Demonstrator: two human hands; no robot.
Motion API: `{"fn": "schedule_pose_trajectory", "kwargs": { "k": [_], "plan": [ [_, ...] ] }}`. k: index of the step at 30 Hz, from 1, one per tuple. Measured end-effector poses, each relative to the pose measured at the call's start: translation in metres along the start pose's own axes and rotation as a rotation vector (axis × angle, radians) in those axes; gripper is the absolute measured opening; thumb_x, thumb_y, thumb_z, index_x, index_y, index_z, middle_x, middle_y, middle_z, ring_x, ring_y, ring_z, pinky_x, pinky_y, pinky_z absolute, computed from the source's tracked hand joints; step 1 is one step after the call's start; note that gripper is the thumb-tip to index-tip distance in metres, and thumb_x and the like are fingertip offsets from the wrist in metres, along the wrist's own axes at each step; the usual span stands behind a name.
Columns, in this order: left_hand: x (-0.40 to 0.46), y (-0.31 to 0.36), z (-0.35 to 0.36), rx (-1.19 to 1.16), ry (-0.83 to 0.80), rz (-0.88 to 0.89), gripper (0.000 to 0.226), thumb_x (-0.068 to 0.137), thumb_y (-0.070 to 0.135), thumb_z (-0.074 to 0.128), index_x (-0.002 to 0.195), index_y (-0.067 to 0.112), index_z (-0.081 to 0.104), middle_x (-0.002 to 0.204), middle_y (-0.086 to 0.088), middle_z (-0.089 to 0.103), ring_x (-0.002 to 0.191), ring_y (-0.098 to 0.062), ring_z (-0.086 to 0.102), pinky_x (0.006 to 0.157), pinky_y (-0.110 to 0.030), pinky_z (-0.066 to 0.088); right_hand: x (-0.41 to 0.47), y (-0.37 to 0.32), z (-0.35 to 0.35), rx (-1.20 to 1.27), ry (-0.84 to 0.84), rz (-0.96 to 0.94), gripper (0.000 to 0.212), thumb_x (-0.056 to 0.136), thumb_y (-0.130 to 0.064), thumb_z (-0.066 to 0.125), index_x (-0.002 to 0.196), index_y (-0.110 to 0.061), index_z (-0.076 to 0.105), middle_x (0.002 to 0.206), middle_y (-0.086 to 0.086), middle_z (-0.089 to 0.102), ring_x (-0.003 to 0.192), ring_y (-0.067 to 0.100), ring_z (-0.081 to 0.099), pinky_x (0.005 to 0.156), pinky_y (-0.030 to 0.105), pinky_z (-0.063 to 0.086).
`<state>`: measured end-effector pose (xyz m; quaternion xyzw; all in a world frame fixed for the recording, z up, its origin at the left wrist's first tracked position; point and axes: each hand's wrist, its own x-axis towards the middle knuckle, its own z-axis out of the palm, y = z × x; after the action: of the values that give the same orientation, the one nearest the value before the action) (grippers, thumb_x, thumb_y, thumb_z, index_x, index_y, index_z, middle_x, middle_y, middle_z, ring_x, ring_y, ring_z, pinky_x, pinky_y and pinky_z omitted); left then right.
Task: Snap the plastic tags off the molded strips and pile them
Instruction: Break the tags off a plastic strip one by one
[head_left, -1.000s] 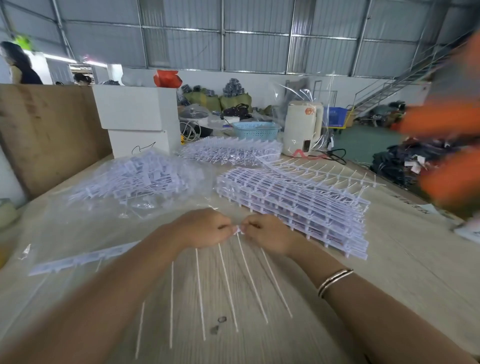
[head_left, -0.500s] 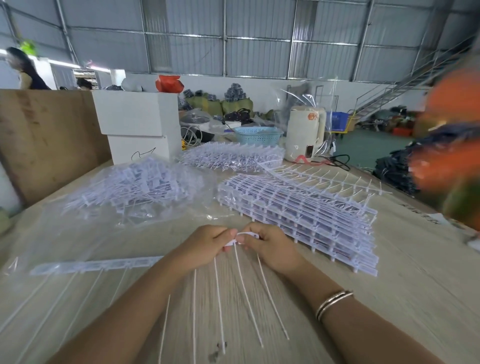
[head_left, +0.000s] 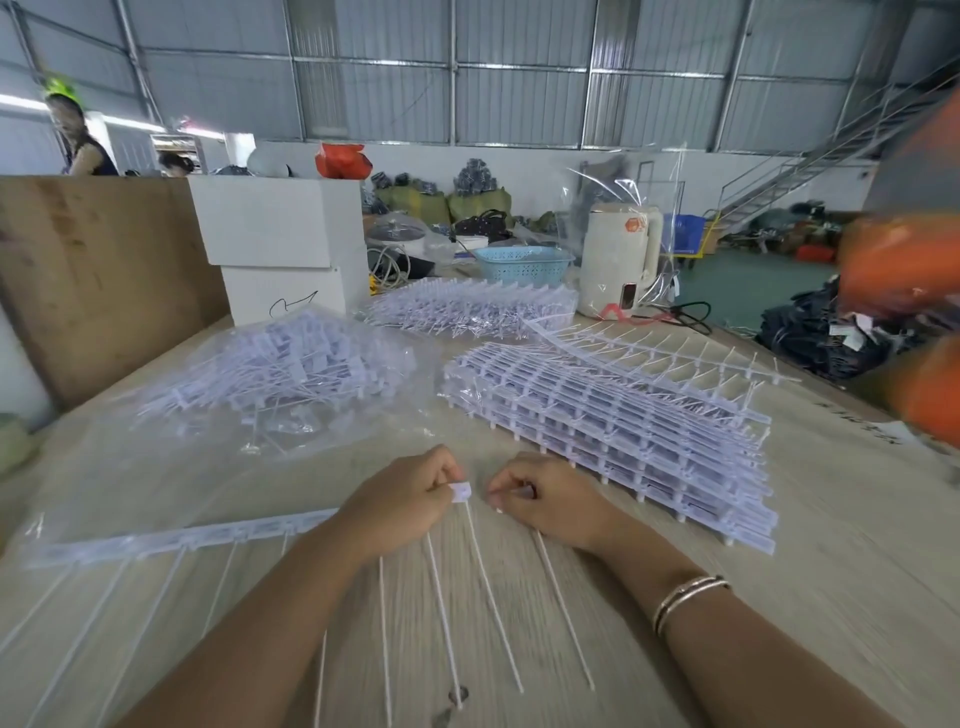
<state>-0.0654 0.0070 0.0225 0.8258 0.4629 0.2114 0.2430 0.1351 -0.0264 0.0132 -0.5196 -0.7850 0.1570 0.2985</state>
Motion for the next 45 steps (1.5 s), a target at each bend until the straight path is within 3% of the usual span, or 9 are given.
{"fn": "schedule_pose_trajectory", "kwargs": {
  "k": [3,8,12,19,24,34,39,41,45],
  "plan": [
    [0.0,0.004,0.006,-0.004,0.021,0.054,0.021,0.086,0.015,0.047,0.097,0.032,0.041,0.083,0.008,0.054,0.073,-0.014,0.055,0.069,-0.037,0.045,0.001,-0.004,0.001,0.025,0.077,-0.024,0.021,0.094,-0.024,0.054,0.1,-0.01,0.069,0.089,-0.008,0.053,0.081,0.0,0.051,0.076,0.008,0.036],
    [0.0,0.022,0.017,-0.057,0.064,0.195,0.019,0.089,0.021,0.045,0.099,0.033,0.035,0.085,0.011,0.049,0.067,-0.005,0.047,0.064,-0.032,0.043,-0.002,-0.018,0.003,0.144,0.046,-0.1,0.027,0.094,-0.017,0.055,0.076,0.0,0.064,0.078,0.013,0.056,0.077,0.02,0.053,0.078,0.032,0.041],
    [-0.002,0.022,0.011,0.055,0.077,0.155,0.005,0.092,0.03,0.046,0.089,0.033,0.044,0.079,0.01,0.055,0.068,-0.007,0.053,0.064,-0.033,0.043,-0.004,-0.016,-0.006,0.31,0.032,0.003,0.027,0.094,-0.013,0.054,0.073,0.003,0.059,0.074,0.004,0.047,0.069,0.009,0.044,0.068,0.018,0.036],
    [-0.004,0.005,0.003,-0.1,-0.018,0.023,0.044,0.095,0.042,0.046,0.056,0.026,0.057,0.059,0.007,0.058,0.055,-0.008,0.052,0.064,-0.028,0.041,-0.004,-0.015,-0.005,0.411,-0.042,0.057,0.023,0.09,-0.019,0.061,0.075,-0.002,0.061,0.067,-0.002,0.052,0.06,0.007,0.045,0.057,0.012,0.034],
    [-0.001,0.006,0.002,-0.307,-0.075,0.074,0.039,0.098,0.024,0.047,0.062,0.028,0.061,0.054,0.012,0.061,0.054,-0.001,0.056,0.064,-0.023,0.044,-0.003,-0.01,-0.001,0.472,-0.008,0.024,0.006,0.085,-0.013,0.067,0.081,-0.01,0.065,0.07,0.001,0.058,0.063,0.012,0.051,0.062,0.024,0.04],
    [-0.008,0.009,-0.005,-0.477,-0.035,0.165,0.038,0.096,0.034,0.044,0.063,0.024,0.061,0.064,0.008,0.064,0.056,-0.002,0.051,0.057,-0.01,0.038,-0.001,-0.015,0.007,0.549,0.23,-0.122,0.011,0.086,-0.009,0.065,0.088,-0.016,0.074,0.076,0.017,0.069,0.067,0.033,0.063,0.062,0.041,0.056],
    [-0.005,0.014,-0.003,-0.529,-0.03,0.142,0.039,0.087,0.047,0.041,0.071,0.018,0.061,0.065,0.012,0.064,0.054,0.001,0.051,0.047,-0.009,0.035,0.003,-0.015,0.006,0.705,0.259,-0.091,0.011,0.086,0.0,0.06,0.082,-0.003,0.07,0.066,0.009,0.065,0.059,0.006,0.056,0.06,0.017,0.045],
    [-0.004,0.014,-0.002,-0.539,-0.039,0.156,0.038,0.087,0.047,0.04,0.071,0.019,0.061,0.064,0.012,0.063,0.054,0.001,0.053,0.046,-0.01,0.035,0.003,-0.013,0.006,0.761,0.228,-0.066,0.011,0.086,-0.006,0.062,0.076,-0.004,0.067,0.062,-0.004,0.062,0.056,0.005,0.055,0.06,0.015,0.044],
    [-0.005,0.015,-0.003,-0.566,-0.069,0.157,0.037,0.087,0.047,0.039,0.063,0.033,0.064,0.064,0.012,0.063,0.061,0.0,0.058,0.052,-0.012,0.039,0.002,-0.014,0.001,0.835,0.163,-0.038,0.021,0.08,-0.023,0.062,0.081,-0.004,0.07,0.069,0.005,0.066,0.061,0.014,0.058,0.068,0.021,0.047]
  ]
}}
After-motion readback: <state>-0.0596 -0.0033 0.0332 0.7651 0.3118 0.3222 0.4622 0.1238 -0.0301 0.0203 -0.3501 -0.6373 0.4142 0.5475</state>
